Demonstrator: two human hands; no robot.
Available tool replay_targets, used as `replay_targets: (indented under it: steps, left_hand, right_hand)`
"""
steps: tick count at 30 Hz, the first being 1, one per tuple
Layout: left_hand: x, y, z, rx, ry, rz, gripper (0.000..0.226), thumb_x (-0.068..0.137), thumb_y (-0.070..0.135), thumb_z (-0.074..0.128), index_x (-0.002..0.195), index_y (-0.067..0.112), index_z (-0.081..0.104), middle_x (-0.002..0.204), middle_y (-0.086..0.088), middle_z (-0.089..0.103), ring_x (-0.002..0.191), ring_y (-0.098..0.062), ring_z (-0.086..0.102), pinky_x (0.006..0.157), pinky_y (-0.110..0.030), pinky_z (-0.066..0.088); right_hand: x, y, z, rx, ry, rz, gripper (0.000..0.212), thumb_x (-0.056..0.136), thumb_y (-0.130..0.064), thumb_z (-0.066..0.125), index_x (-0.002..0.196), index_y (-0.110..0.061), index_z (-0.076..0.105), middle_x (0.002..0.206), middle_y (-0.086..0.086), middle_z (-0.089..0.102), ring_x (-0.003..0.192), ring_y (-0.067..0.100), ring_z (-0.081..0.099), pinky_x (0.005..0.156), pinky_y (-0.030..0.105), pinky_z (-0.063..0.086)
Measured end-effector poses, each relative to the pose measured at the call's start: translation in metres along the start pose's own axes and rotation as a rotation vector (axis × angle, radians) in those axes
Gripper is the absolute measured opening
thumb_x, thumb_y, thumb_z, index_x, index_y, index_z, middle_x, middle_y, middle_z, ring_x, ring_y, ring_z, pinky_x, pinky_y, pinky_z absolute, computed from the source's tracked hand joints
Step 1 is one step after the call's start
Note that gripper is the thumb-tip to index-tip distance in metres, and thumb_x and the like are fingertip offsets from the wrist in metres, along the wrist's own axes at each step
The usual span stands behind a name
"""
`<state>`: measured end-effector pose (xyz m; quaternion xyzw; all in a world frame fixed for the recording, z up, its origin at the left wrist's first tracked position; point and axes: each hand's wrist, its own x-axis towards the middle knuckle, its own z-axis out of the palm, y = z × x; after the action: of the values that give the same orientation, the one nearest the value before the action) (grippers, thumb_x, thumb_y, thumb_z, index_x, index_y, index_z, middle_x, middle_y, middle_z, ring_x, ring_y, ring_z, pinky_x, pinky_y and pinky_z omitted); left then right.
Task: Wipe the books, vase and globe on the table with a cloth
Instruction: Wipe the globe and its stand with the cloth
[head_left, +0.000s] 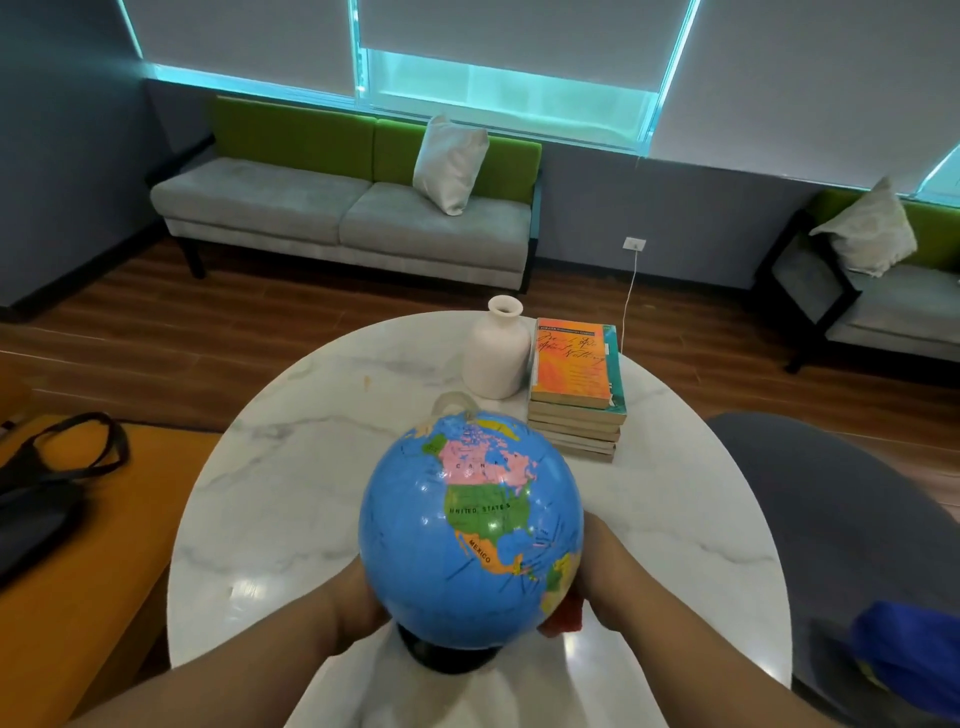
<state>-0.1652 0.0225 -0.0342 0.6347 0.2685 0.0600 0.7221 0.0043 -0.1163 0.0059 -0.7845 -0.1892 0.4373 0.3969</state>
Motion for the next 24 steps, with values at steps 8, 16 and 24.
replay_targets:
  steps: [8,16,24]
  left_hand:
    - [0.004,0.003,0.001,-0.032,-0.031,-0.076,0.036,0.061,0.018,0.06,0.096,0.025,0.063,0.078,0.017,0.073,0.082,-0.002,0.065,0.062,-0.013,0.051]
    - [0.004,-0.002,0.001,-0.15,-0.008,-0.147,0.026,0.065,0.018,0.062,0.088,0.011,0.073,0.084,-0.006,0.075,0.074,-0.014,0.071,0.066,-0.03,0.054]
    - [0.008,-0.004,-0.002,-0.168,0.148,-0.187,0.019,0.07,0.022,0.065,0.08,0.007,0.068,0.068,-0.005,0.072,0.074,-0.026,0.064,0.075,-0.038,0.054]
  right_hand:
    - [-0.003,0.016,-0.006,0.01,0.007,0.011,0.026,0.097,-0.011,0.044,0.086,-0.005,0.067,0.053,0.009,0.066,0.038,0.021,0.057,0.04,0.025,0.044]
    - [-0.007,0.024,-0.004,-0.024,0.002,0.078,0.014,0.087,-0.006,0.052,0.078,-0.007,0.063,0.051,0.008,0.06,0.037,0.019,0.052,0.041,0.024,0.04]
    - [-0.009,0.019,0.002,0.168,0.045,0.102,0.013,0.068,-0.027,0.063,0.076,-0.017,0.064,0.081,0.022,0.063,0.074,0.032,0.056,0.07,0.043,0.041]
